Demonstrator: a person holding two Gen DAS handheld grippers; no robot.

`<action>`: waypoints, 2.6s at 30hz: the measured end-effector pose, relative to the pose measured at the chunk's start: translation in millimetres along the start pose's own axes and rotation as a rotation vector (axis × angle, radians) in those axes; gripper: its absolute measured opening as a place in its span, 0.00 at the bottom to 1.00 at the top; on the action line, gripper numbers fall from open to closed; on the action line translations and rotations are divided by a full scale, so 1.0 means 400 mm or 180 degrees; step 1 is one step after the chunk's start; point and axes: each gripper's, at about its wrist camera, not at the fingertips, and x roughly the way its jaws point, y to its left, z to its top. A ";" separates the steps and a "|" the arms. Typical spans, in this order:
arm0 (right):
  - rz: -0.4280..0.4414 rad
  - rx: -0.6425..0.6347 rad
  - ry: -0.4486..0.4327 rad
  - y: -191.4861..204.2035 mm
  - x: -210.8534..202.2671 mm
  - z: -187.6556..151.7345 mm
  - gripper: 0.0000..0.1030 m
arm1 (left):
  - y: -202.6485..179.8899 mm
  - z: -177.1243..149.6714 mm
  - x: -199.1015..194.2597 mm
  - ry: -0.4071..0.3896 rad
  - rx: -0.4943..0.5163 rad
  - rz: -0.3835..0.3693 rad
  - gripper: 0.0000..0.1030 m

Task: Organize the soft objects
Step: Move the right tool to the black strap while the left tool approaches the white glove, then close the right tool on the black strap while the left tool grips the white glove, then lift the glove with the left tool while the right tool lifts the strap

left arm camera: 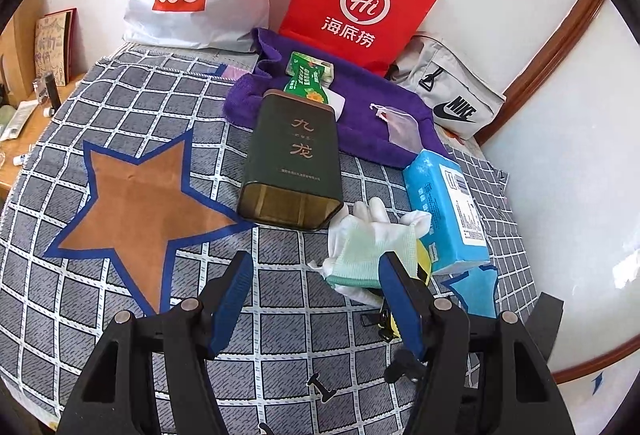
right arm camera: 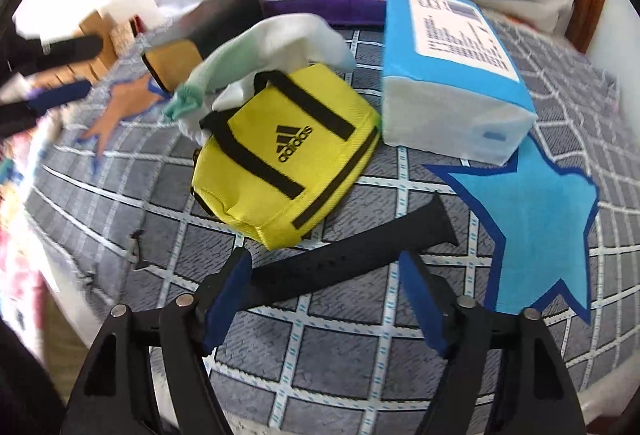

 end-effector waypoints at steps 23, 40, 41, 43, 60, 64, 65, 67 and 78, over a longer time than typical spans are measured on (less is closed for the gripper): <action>-0.0132 0.0328 -0.0119 -0.147 -0.013 -0.006 0.69 | -0.011 -0.023 0.014 0.0067 0.0093 -0.0026 0.61; 0.0251 0.0093 -0.0202 -0.161 -0.035 -0.034 0.42 | -0.099 -0.033 0.063 0.0168 0.0334 -0.0054 0.61; 0.0216 0.0047 -0.0241 -0.150 -0.033 -0.035 0.45 | -0.116 -0.033 0.072 0.0194 0.0376 -0.0093 0.61; 0.0095 -0.0078 -0.0306 -0.133 -0.031 -0.041 0.45 | -0.138 -0.034 0.083 0.0217 0.0445 -0.0113 0.61; 0.0264 -0.0103 -0.0473 -0.187 -0.034 -0.038 0.21 | -0.218 0.008 0.241 0.0314 0.0373 0.0198 0.59; 0.0354 -0.0076 -0.0467 -0.201 -0.034 -0.038 0.21 | -0.223 0.009 0.270 0.0371 0.0256 0.0212 0.30; 0.0367 -0.0069 -0.0463 -0.203 -0.033 -0.036 0.21 | -0.222 0.010 0.278 0.0396 0.0237 0.0265 0.27; 0.0403 -0.0040 -0.0453 -0.209 -0.030 -0.030 0.21 | -0.223 0.013 0.283 0.0393 0.0252 0.0293 0.15; 0.0401 0.0069 -0.0482 -0.226 -0.070 -0.011 0.21 | -0.207 0.024 0.155 0.0140 0.0282 0.0151 0.10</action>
